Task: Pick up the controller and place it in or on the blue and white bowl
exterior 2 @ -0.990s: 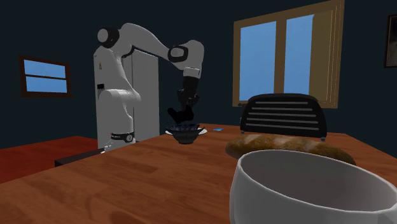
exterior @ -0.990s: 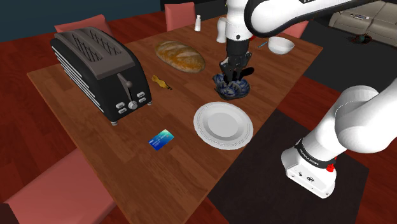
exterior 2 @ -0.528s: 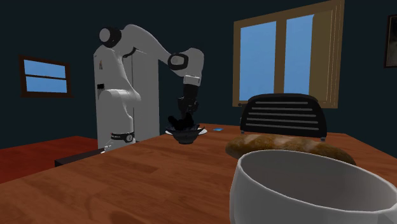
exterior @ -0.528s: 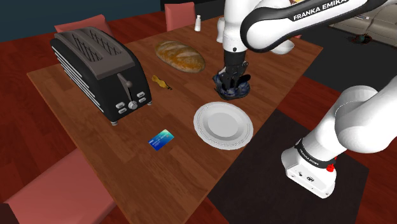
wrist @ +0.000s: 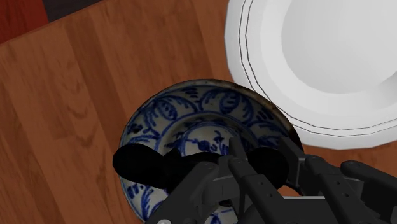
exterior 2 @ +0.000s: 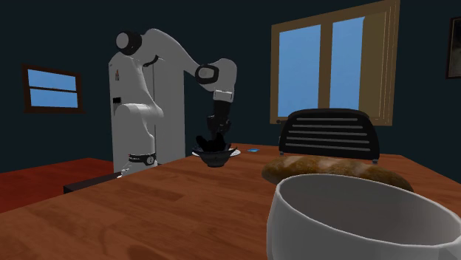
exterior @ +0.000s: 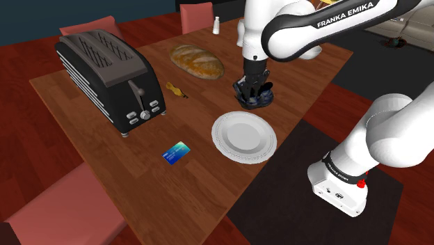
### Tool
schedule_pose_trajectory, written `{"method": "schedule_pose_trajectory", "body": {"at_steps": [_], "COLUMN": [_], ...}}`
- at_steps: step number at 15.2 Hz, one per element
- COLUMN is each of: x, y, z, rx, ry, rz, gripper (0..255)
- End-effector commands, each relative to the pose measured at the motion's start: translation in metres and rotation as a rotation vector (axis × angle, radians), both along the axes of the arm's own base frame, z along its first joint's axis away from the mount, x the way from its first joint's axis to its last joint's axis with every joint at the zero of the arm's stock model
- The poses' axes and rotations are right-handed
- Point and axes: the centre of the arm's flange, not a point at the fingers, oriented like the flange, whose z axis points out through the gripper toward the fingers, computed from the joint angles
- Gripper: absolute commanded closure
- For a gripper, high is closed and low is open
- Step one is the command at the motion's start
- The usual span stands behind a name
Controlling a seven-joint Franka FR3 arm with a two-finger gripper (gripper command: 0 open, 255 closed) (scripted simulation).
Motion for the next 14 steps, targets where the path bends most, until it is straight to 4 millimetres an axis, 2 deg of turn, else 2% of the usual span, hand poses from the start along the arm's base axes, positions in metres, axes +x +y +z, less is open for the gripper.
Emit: {"method": "schedule_pose_trajectory", "body": {"at_steps": [1,2,3,8,12,14], "x": [0.000,0.000,-0.001,0.000,0.004,0.004], "y": [-0.003,-0.003,-0.003,-0.003,0.005,0.005], "z": [-0.004,-0.004,-0.004,-0.004,0.046,0.046], "rx": [-0.003,-0.003,-0.003,-0.003,-0.003,-0.003], "ry": [0.009,0.009,0.009,0.009,0.009,0.009], "rz": [-0.004,-0.004,-0.004,-0.004,-0.004,-0.004], "gripper": [255,255,0,0,0,0]}}
